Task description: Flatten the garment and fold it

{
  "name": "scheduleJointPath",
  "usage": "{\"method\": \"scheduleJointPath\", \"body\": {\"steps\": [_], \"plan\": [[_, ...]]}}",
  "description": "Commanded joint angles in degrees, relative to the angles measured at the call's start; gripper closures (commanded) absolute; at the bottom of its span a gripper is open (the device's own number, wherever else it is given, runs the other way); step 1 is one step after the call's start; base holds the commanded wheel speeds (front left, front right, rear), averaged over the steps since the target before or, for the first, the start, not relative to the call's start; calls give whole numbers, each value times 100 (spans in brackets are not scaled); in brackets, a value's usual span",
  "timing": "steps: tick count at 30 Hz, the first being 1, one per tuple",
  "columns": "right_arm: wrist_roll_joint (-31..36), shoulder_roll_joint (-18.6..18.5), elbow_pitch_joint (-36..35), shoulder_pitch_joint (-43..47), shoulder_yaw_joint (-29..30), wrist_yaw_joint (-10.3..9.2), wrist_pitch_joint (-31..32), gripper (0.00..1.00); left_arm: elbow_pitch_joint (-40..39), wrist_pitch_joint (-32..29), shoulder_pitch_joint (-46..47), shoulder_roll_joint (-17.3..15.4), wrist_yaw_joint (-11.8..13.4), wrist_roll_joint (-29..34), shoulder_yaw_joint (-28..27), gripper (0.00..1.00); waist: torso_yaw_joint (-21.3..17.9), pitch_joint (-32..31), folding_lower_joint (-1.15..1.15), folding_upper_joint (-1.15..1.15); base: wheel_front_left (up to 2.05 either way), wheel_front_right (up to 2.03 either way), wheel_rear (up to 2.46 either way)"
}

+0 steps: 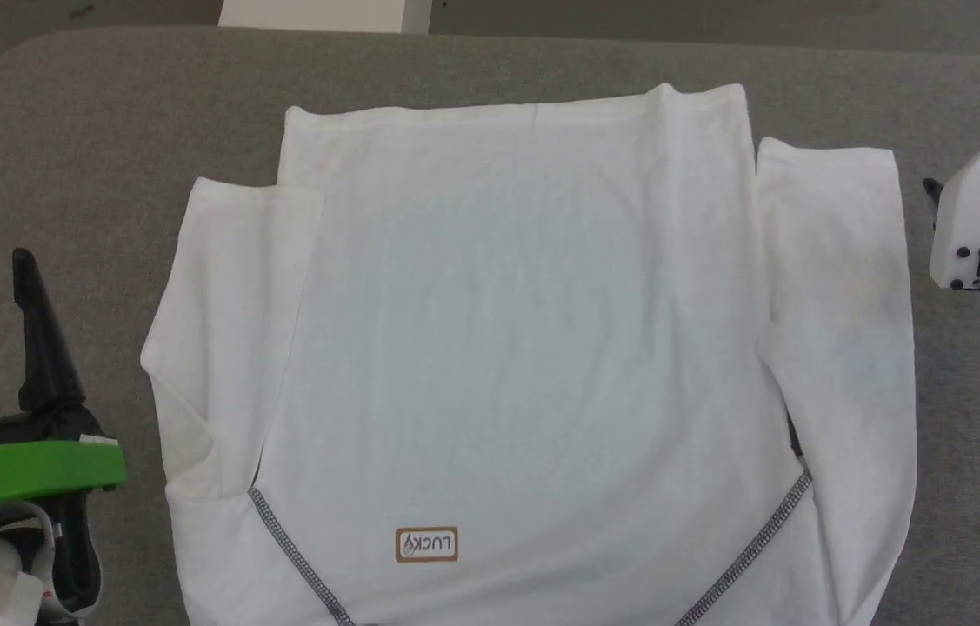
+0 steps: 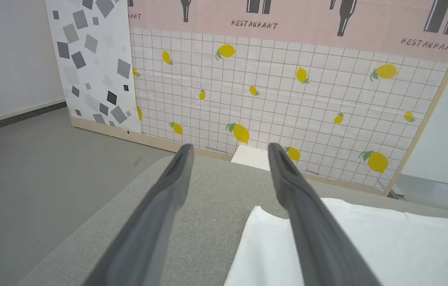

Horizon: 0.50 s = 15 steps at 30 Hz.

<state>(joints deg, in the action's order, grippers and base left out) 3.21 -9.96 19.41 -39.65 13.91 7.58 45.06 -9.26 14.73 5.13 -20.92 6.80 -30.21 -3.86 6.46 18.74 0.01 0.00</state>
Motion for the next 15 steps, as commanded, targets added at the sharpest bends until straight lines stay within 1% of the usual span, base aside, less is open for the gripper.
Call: {"method": "scheduleJointPath", "body": {"steps": [1,4,7,8,13,14,15], "plan": [[152,27,149,-135,58,-9,-6,0,50,25,94,101,-113,93,-76,0,229,367,-1,0,0,0,0],[439,56,474,-341,119,-9,-57,0,123,26,137,359,-354,260,-215,0,307,477,-1,0,0,0,0],[584,76,731,-468,85,-9,-169,0,192,26,175,545,-553,418,-324,0,347,541,-1,0,0,0,0],[629,107,891,-517,109,-9,-245,0,242,26,195,651,-692,512,-378,0,359,559,-1,0,0,0,0],[647,160,1283,-535,159,-9,-278,0,391,26,243,884,-942,703,-516,0,326,529,-1,0,0,0,0],[606,179,1339,-539,201,-9,-253,44,420,26,242,918,-978,729,-531,0,311,509,-1,0,0,0,0],[529,212,1392,-549,264,-9,-248,82,453,27,239,949,-1015,772,-552,0,283,469,-1,0,0,0,0]]}}
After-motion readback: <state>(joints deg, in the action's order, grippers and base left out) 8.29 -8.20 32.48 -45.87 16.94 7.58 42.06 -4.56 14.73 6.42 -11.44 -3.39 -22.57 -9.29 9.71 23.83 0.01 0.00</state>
